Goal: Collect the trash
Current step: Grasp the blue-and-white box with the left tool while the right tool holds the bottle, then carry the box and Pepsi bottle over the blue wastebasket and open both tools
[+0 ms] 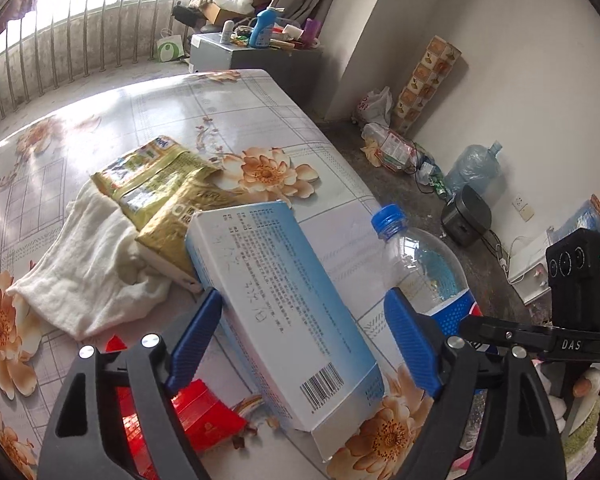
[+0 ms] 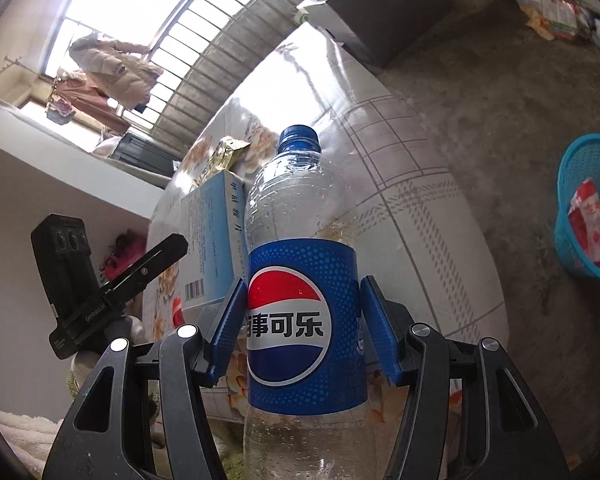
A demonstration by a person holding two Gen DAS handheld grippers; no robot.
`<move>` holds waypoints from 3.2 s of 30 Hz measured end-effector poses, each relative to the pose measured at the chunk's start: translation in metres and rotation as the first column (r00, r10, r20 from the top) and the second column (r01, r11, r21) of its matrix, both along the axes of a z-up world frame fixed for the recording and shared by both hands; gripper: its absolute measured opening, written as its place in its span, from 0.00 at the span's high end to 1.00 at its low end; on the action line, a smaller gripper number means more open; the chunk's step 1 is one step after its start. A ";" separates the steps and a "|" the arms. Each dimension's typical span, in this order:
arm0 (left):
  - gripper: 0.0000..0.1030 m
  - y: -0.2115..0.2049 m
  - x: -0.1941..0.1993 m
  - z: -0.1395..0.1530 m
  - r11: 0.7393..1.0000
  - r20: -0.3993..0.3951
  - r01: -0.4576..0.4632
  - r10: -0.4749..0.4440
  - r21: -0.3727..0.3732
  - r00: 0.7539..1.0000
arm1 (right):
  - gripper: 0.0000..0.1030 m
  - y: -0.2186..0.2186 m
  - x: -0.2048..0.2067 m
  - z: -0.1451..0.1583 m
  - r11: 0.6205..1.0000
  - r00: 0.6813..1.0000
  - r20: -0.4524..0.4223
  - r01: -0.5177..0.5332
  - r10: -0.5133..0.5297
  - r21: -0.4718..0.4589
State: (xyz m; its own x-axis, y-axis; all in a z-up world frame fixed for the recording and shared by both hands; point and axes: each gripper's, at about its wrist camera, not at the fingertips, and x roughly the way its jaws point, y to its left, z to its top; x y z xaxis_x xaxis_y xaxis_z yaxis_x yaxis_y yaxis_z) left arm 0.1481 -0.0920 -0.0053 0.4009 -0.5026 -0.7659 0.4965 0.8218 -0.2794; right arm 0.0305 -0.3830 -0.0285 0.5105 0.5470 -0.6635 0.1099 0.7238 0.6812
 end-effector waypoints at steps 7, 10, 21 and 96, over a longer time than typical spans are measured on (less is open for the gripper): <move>0.18 -0.037 0.001 -0.013 0.998 -0.009 0.048 -0.048 0.043 0.999 | 0.47 -0.009 -0.008 0.009 0.996 0.997 0.011 0.072 -0.071 -0.057; 0.18 -0.049 0.004 -0.022 0.997 -0.025 0.059 -0.058 0.047 0.998 | 0.47 -0.007 -0.007 0.007 0.994 0.997 0.011 0.078 -0.077 -0.071; 0.18 -0.043 0.001 -0.021 0.994 -0.077 0.102 -0.099 0.040 0.992 | 0.47 -0.007 -0.004 0.009 0.989 0.996 0.019 0.093 -0.091 -0.113; 0.26 -0.236 -0.016 0.027 0.879 0.028 0.470 -0.474 0.084 0.880 | 0.47 -0.183 -0.121 -0.006 0.785 0.785 0.007 0.619 -0.619 0.013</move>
State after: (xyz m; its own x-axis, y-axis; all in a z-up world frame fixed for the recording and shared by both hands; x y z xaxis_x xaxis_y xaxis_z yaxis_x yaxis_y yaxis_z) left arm 0.1322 -0.3281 0.0214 0.1662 -0.5849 -0.7939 0.8414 0.5039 -0.1952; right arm -0.0905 -0.5662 -0.0340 0.7482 0.1178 -0.6529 0.5251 0.4963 0.6913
